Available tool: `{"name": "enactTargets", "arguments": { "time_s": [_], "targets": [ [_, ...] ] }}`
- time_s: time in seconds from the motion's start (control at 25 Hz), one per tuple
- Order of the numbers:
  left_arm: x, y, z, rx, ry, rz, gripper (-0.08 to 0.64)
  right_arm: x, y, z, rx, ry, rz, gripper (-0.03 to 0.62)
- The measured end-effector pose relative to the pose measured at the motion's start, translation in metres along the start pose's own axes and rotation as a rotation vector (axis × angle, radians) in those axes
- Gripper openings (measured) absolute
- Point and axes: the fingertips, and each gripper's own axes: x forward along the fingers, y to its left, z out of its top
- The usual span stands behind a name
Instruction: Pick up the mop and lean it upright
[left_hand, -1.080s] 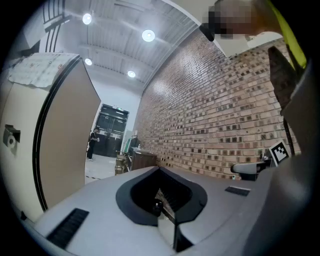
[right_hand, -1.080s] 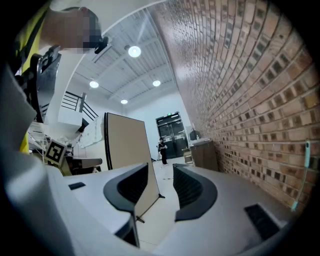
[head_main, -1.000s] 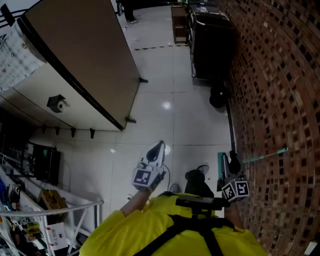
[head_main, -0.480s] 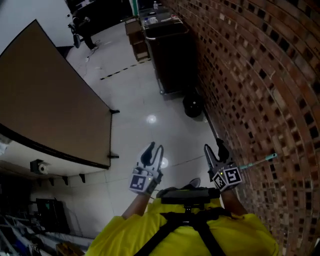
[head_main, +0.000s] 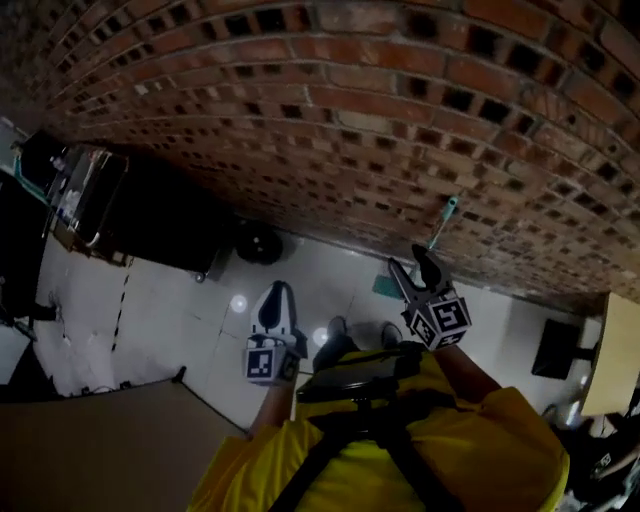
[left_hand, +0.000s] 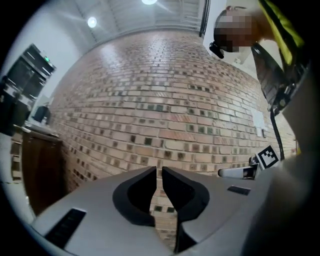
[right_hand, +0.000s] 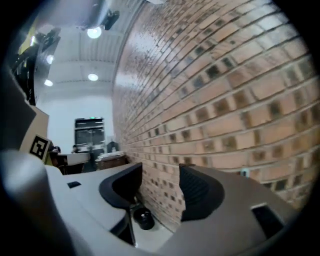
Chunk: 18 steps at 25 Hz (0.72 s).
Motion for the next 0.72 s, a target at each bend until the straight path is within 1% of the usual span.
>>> {"name": "enactTargets", "arguments": {
  "time_s": [0.08, 0.16, 0.24, 0.32, 0.36, 0.44, 0.52, 0.6, 0.72],
  "targets": [
    [0.052, -0.014, 0.003, 0.031, 0.032, -0.173, 0.037, -0.024, -0.037, 0.005, 0.068, -0.026, -0.203, 0.239],
    [0.095, -0.026, 0.002, 0.066, 0.067, -0.313, 0.037, -0.055, -0.054, 0.012, 0.122, -0.045, -0.353, 0.239],
    [0.131, -0.031, -0.004, 0.082, 0.114, -0.398, 0.037, -0.079, -0.062, 0.014, 0.116, -0.06, -0.471, 0.239],
    [0.158, -0.038, -0.013, 0.095, 0.15, -0.45, 0.037, -0.084, -0.073, 0.003, 0.103, -0.037, -0.558, 0.239],
    [0.169, -0.043, -0.017, 0.106, 0.161, -0.472, 0.037, -0.081, -0.079, 0.0, 0.095, -0.036, -0.587, 0.239],
    [0.186, -0.058, -0.026, 0.119, 0.176, -0.512, 0.037, -0.069, -0.092, -0.001, 0.046, -0.05, -0.634, 0.238],
    [0.192, -0.069, -0.04, 0.103, 0.211, -0.548, 0.037, -0.055, -0.103, -0.008, 0.02, -0.043, -0.667, 0.238],
    [0.192, -0.078, -0.051, 0.1, 0.249, -0.594, 0.037, -0.042, -0.112, -0.017, 0.025, -0.036, -0.679, 0.239],
    [0.194, -0.09, -0.053, 0.129, 0.263, -0.647, 0.037, -0.024, -0.126, -0.027, 0.004, -0.01, -0.675, 0.239]
  ]
}}
